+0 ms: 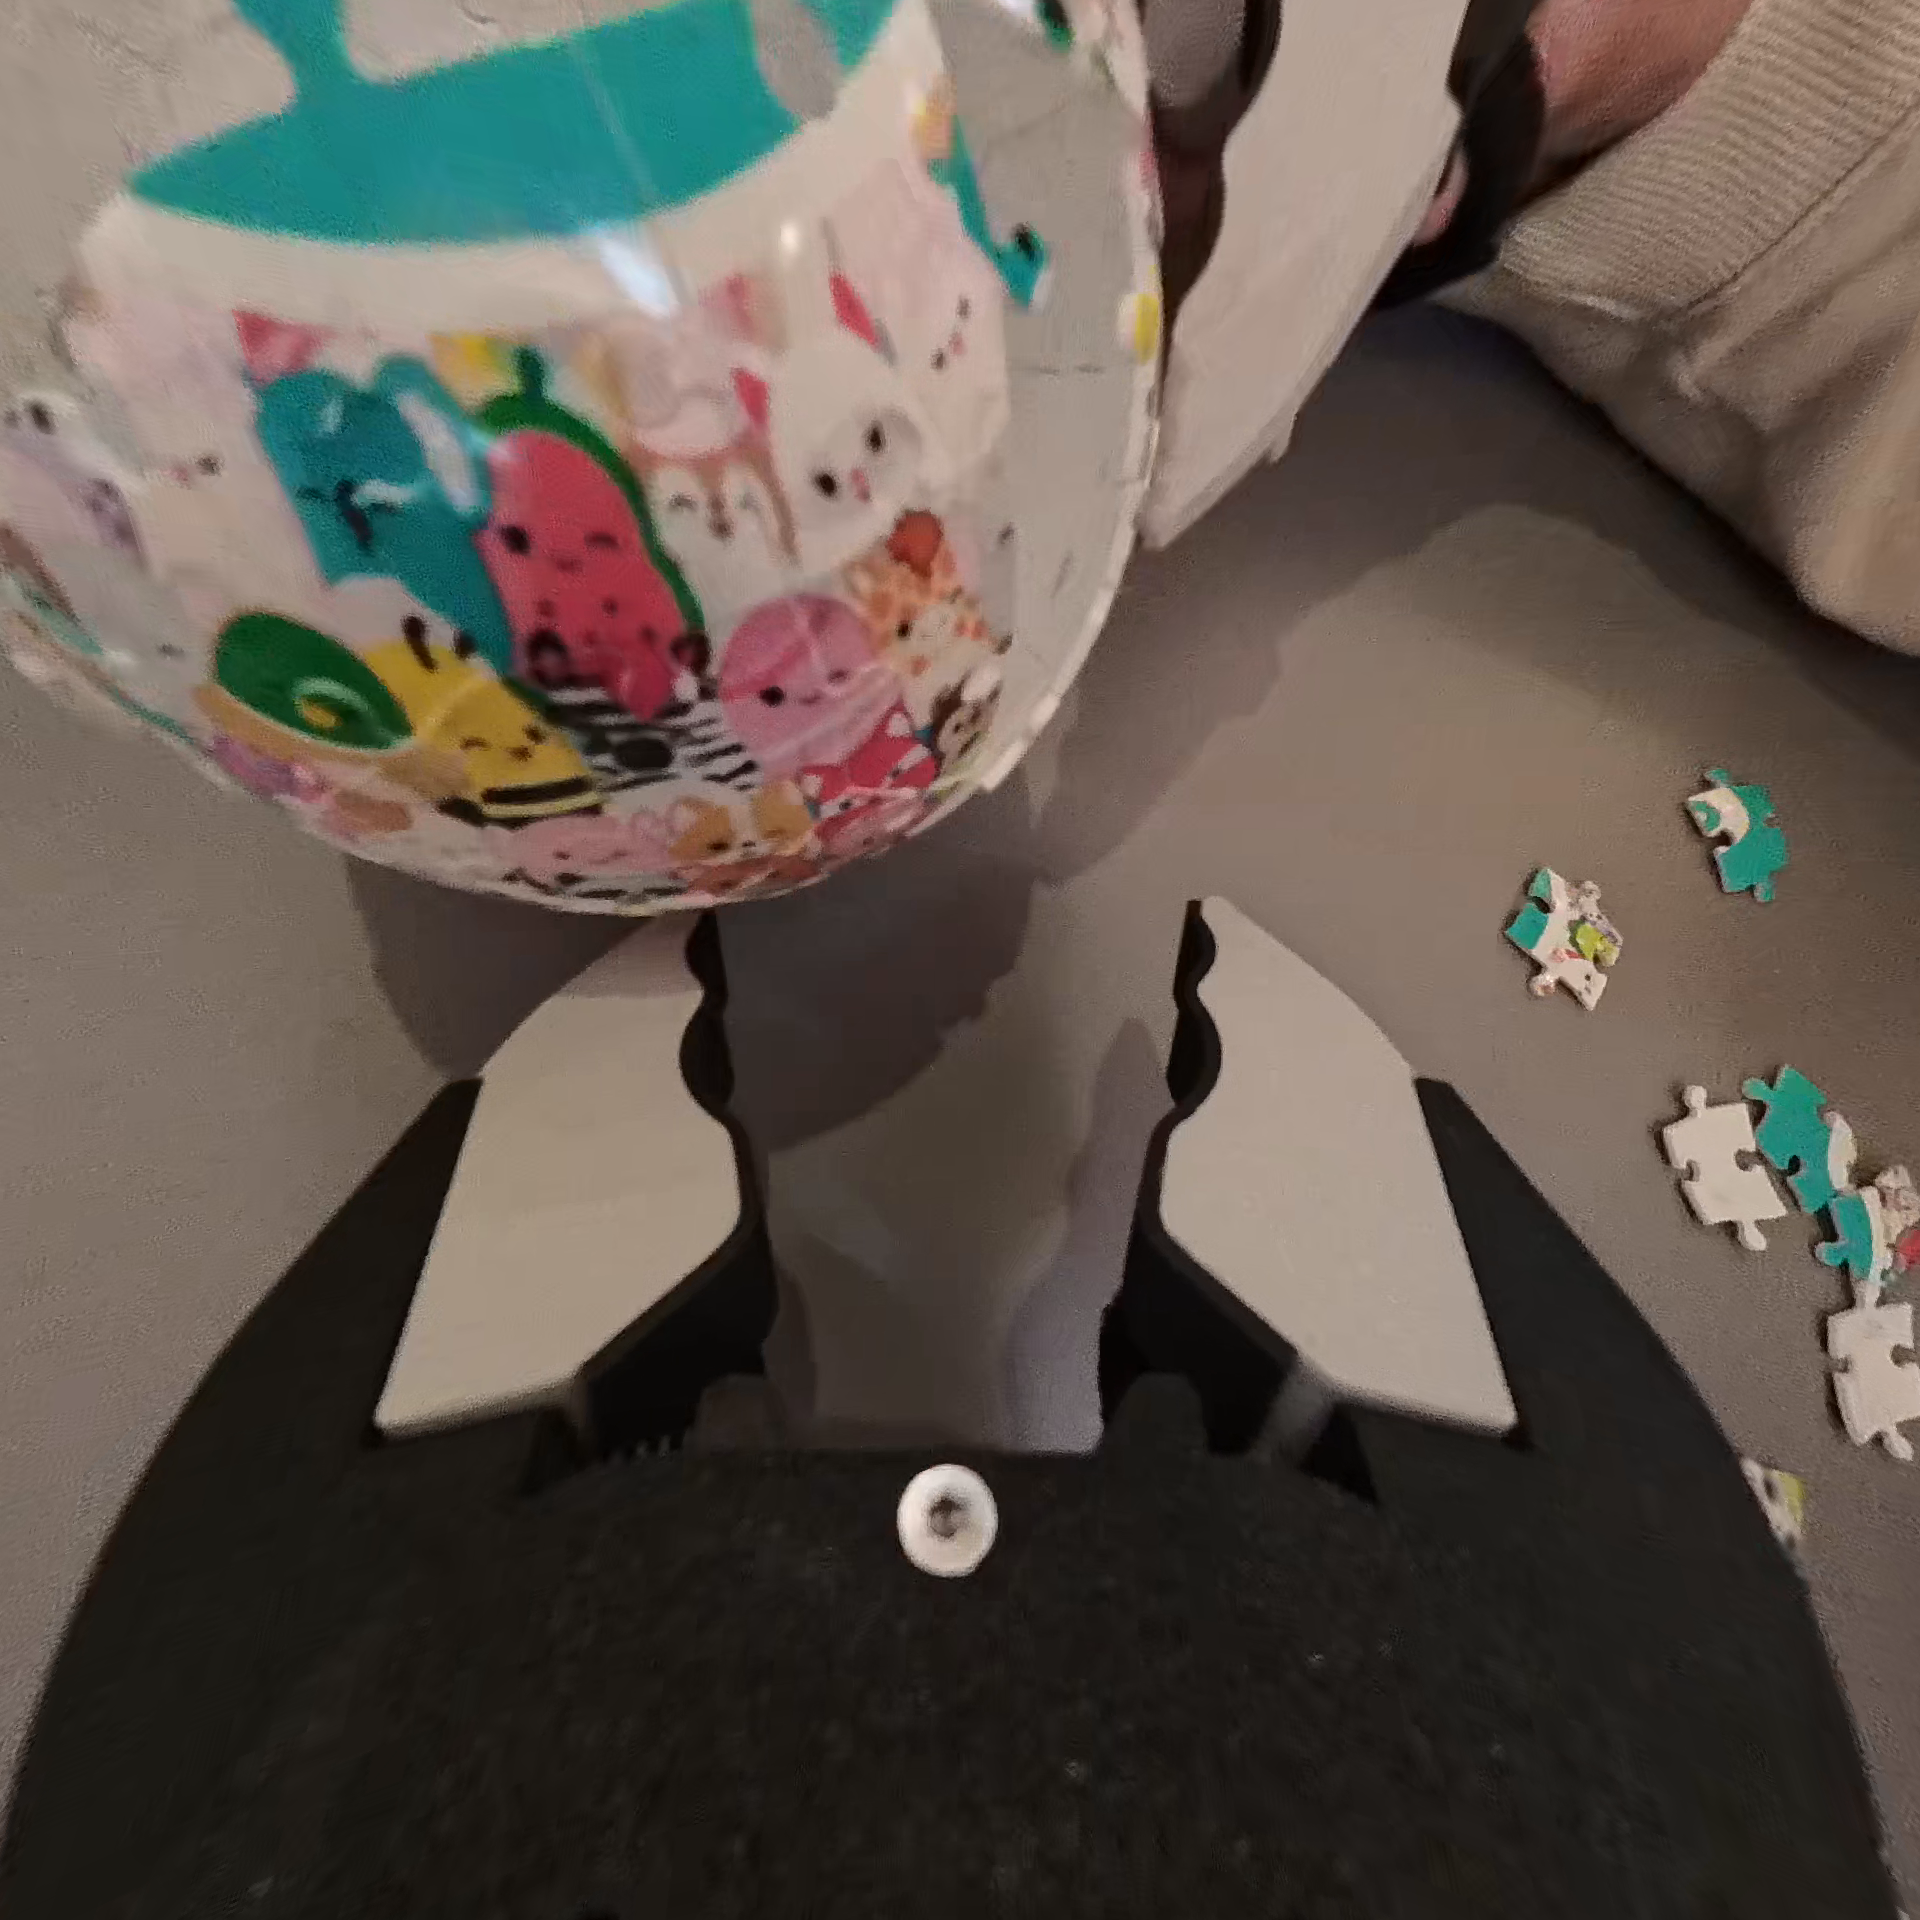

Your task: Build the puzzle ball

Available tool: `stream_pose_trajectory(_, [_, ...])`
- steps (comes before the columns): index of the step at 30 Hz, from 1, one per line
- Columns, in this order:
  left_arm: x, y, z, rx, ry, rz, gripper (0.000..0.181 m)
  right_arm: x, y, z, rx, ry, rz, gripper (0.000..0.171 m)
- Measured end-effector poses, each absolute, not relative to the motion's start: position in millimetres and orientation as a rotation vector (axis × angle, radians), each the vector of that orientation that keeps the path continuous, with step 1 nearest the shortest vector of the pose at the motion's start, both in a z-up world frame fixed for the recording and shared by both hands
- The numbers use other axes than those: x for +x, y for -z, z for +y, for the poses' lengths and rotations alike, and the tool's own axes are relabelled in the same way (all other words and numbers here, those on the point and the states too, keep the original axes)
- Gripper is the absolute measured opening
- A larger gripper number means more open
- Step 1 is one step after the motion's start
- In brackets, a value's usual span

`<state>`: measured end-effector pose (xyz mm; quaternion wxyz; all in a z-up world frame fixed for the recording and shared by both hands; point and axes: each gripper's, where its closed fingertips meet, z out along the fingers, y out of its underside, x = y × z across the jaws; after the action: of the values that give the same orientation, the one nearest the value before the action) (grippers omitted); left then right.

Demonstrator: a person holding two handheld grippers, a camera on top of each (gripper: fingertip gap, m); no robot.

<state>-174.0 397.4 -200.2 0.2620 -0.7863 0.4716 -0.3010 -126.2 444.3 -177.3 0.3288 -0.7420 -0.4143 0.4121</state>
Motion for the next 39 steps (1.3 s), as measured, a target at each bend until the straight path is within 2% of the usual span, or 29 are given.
stream_pose_trajectory(9, [-183,206,419,-2.146,0.743,1.248,0.09,-120,179,440,-1.904,-1.07,-1.127,0.104])
stream_pose_trajectory(13, [-175,208,422,-2.1,0.699,1.313,0.098,-117,194,442,-1.89,-0.779,-1.264,0.109])
stream_pose_trajectory(15, [-174,210,423,-2.099,0.683,1.315,0.097,-113,199,456,-1.859,-0.557,-1.29,0.11])
stream_pose_trajectory(18, [-172,213,420,-2.108,0.675,1.312,0.099,-116,204,456,-1.828,-0.455,-1.353,0.103])
stream_pose_trajectory(21, [-172,213,412,-2.121,0.682,1.326,0.1,-118,201,449,-1.893,-0.55,-1.345,0.103])
stream_pose_trajectory(25, [-176,219,407,-2.102,0.659,1.354,0.088,-119,194,445,-1.931,-0.787,-1.293,0.101])
stream_pose_trajectory(27, [-179,223,412,-2.127,0.654,1.359,0.089,-112,204,449,-1.968,-0.73,-1.318,0.101])
stream_pose_trajectory(31, [-174,220,414,-2.135,0.762,1.359,0.092,-111,224,430,-2.068,-0.747,-1.418,0.121])
stream_pose_trajectory(36, [-165,218,404,-2.119,0.819,1.396,0.103,-128,221,424,-2.044,-0.849,-1.425,0.116])
stream_pose_trajectory(39, [-166,218,386,-2.115,0.822,1.421,0.099,-129,219,414,-2.056,-0.872,-1.417,0.117])
